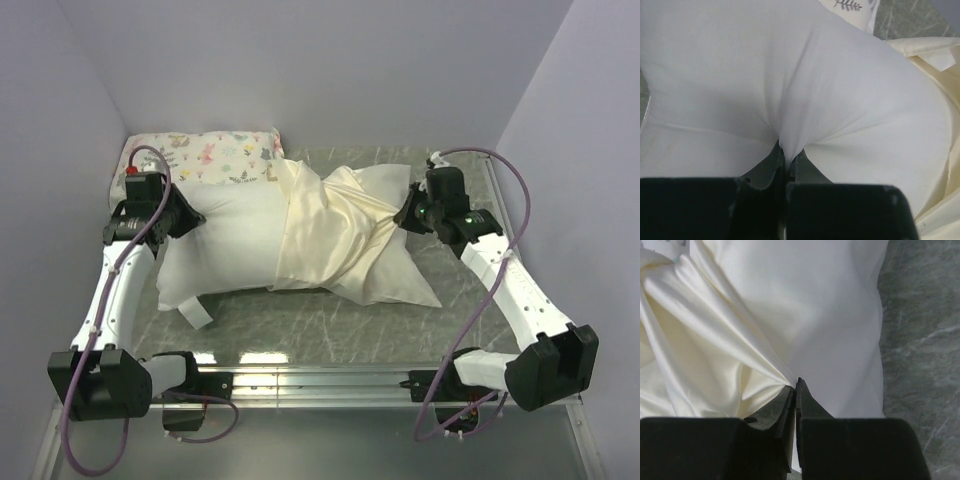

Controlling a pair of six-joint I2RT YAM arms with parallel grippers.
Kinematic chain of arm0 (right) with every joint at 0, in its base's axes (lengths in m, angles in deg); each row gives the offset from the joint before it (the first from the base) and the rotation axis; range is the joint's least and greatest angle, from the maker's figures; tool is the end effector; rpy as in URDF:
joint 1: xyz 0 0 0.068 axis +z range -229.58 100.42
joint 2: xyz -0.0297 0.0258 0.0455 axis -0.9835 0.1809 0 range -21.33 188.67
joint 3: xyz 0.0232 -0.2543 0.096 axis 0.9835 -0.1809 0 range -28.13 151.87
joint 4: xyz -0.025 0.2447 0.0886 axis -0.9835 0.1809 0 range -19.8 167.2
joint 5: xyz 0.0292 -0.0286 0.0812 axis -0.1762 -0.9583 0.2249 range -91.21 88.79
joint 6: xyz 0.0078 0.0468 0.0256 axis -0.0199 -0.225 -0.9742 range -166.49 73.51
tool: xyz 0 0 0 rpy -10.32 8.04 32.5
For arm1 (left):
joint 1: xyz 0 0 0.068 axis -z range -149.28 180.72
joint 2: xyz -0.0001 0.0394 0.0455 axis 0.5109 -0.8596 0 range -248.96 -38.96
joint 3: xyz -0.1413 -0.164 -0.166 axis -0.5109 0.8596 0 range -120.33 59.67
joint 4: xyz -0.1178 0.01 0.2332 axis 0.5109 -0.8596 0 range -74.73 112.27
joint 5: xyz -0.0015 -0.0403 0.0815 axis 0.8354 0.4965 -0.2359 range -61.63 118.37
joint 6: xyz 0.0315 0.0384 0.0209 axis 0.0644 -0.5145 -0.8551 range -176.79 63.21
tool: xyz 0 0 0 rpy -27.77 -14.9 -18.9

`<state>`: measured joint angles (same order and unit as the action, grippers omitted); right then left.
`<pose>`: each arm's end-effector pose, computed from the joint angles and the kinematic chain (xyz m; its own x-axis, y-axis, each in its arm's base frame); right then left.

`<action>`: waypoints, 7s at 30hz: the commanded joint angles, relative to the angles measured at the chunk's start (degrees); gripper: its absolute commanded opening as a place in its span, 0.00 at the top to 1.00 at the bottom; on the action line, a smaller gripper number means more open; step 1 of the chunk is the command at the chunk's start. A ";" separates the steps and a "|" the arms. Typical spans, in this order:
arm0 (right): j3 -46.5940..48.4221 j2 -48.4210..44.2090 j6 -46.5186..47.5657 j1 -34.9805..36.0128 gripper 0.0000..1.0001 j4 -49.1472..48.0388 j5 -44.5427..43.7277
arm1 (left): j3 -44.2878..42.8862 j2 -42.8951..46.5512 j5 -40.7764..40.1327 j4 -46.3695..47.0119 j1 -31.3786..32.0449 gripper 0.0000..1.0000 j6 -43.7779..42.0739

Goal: Remove the pillowcase from the pillow

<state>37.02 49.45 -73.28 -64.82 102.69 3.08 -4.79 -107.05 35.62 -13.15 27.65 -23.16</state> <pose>0.2594 0.0711 0.3309 -0.6730 0.2875 -0.6815 -0.0086 0.9183 0.3959 0.2546 0.0092 0.3340 -0.5486 -0.5797 -0.6025 -0.3113 0.8104 -0.4963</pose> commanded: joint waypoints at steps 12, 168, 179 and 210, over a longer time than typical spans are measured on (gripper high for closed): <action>-6.22 -16.37 -1.51 25.56 0.32 2.94 -20.29 | 8.57 4.99 -8.83 9.66 0.26 1.00 -1.02; -13.03 -28.77 4.02 17.67 0.20 2.22 -19.07 | -28.67 -9.69 -46.97 -5.87 59.58 1.00 2.76; 0.08 -27.54 9.29 23.20 0.12 11.98 -15.90 | -42.93 -6.88 -51.01 -10.37 63.98 1.00 2.06; -11.02 -17.17 -5.65 48.87 1.00 3.80 -51.92 | -49.00 -4.07 -52.86 -14.06 63.98 1.00 -1.11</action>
<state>21.11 33.41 -81.65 -15.38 109.01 -47.10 -51.22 -115.89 -13.65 -34.87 91.45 -23.62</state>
